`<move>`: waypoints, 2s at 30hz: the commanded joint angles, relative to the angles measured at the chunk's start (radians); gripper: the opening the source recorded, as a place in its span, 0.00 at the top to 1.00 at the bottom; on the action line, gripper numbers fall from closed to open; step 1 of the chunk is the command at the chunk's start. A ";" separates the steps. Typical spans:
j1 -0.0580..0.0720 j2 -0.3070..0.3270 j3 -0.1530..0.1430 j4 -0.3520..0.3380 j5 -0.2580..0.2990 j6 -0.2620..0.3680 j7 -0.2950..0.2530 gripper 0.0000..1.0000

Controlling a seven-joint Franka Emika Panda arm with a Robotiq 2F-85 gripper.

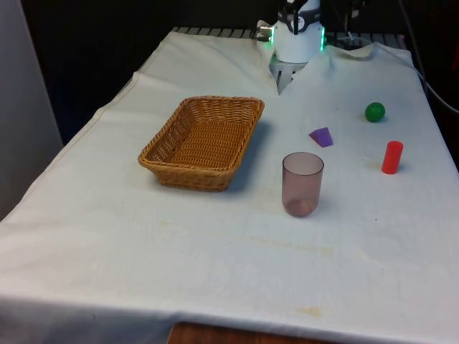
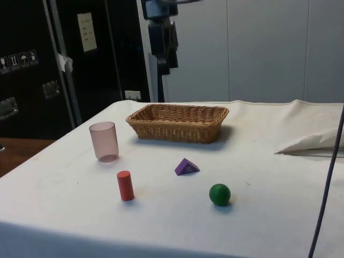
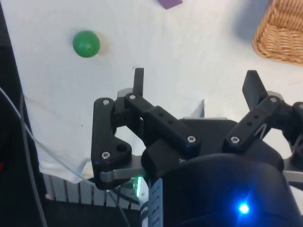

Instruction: Pick up the triangular block and place it into the basket.

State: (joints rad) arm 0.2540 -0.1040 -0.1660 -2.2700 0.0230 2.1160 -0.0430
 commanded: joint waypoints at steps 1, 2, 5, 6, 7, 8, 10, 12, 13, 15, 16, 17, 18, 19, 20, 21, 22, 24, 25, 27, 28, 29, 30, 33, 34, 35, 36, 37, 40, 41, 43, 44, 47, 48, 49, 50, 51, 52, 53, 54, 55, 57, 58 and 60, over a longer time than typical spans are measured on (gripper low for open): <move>0.004 -0.003 0.008 -0.023 -0.001 0.033 0.003 0.00; 0.004 -0.003 0.013 -0.033 0.000 0.045 0.005 0.00; 0.000 0.000 0.023 -0.050 0.000 0.062 0.002 0.00; 0.004 -0.003 0.031 -0.069 -0.001 0.093 0.011 0.00; 0.003 -0.003 0.036 -0.078 -0.001 0.104 0.013 0.00; 0.003 -0.003 0.040 -0.085 -0.002 0.114 0.014 0.00; 0.003 -0.003 0.053 -0.113 -0.002 0.150 0.019 0.00; 0.003 -0.001 0.062 -0.131 -0.003 0.174 0.022 0.00; 0.000 0.000 0.059 -0.122 0.000 0.155 0.013 0.00; 0.003 0.001 0.071 -0.150 -0.003 0.195 0.023 0.00; 0.003 0.002 0.075 -0.160 -0.004 0.206 0.024 0.00; 0.002 0.003 0.078 -0.169 -0.006 0.216 0.025 0.00; 0.001 0.004 0.085 -0.185 -0.010 0.233 0.025 0.00; 0.000 0.005 0.087 -0.193 -0.012 0.242 0.026 0.00; 0.000 0.007 0.089 -0.200 -0.015 0.250 0.028 0.00; 0.000 0.008 0.091 -0.206 -0.017 0.257 0.029 0.00; 0.000 0.005 0.089 -0.204 -0.003 0.245 0.015 0.00; 0.000 0.011 0.094 -0.216 -0.024 0.270 0.031 0.00; 0.000 0.016 0.098 -0.224 -0.029 0.287 0.034 0.00; -0.001 0.022 0.102 -0.229 -0.036 0.304 0.035 0.00; -0.002 0.024 0.103 -0.231 -0.041 0.312 0.035 0.00; -0.003 0.027 0.103 -0.233 -0.047 0.320 0.036 0.00; 0.000 0.024 0.101 -0.229 -0.022 0.302 0.019 0.00; -0.002 0.036 0.104 -0.238 -0.065 0.346 0.041 0.00; -0.002 0.041 0.104 -0.241 -0.077 0.362 0.043 0.00; -0.001 0.045 0.105 -0.243 -0.082 0.370 0.044 0.00; -0.001 0.048 0.106 -0.245 -0.087 0.377 0.045 0.00; -0.001 0.051 0.107 -0.246 -0.093 0.384 0.046 0.00; 0.000 0.054 0.107 -0.248 -0.078 0.382 0.027 0.00; 0.000 0.066 0.113 -0.254 -0.113 0.407 0.049 0.00; 0.000 0.074 0.117 -0.258 -0.122 0.417 0.050 0.00; 0.000 0.078 0.120 -0.259 -0.126 0.420 0.051 0.00; 0.001 0.094 0.129 -0.267 -0.140 0.438 0.053 0.00; 0.001 0.094 0.129 -0.267 -0.140 0.438 0.053 0.00; 0.000 0.098 0.131 -0.268 -0.143 0.443 0.053 0.00; 0.000 0.097 0.132 -0.264 -0.118 0.428 0.032 0.00; -0.001 0.116 0.132 -0.271 -0.145 0.458 0.047 0.00; -0.001 0.124 0.132 -0.271 -0.145 0.464 0.045 0.00; -0.001 0.132 0.131 -0.272 -0.146 0.472 0.043 0.00; -0.001 0.142 0.131 -0.273 -0.146 0.481 0.041 0.00; -0.001 0.151 0.131 -0.273 -0.146 0.489 0.039 0.00; 0.000 0.179 0.129 -0.273 -0.145 0.513 0.034 0.00; 0.000 0.188 0.129 -0.273 -0.145 0.520 0.032 0.00; 0.000 0.196 0.128 -0.273 -0.146 0.527 0.031 0.00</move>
State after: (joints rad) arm 0.2540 0.0920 -0.0350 -2.5420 -0.1060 2.6360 -0.0210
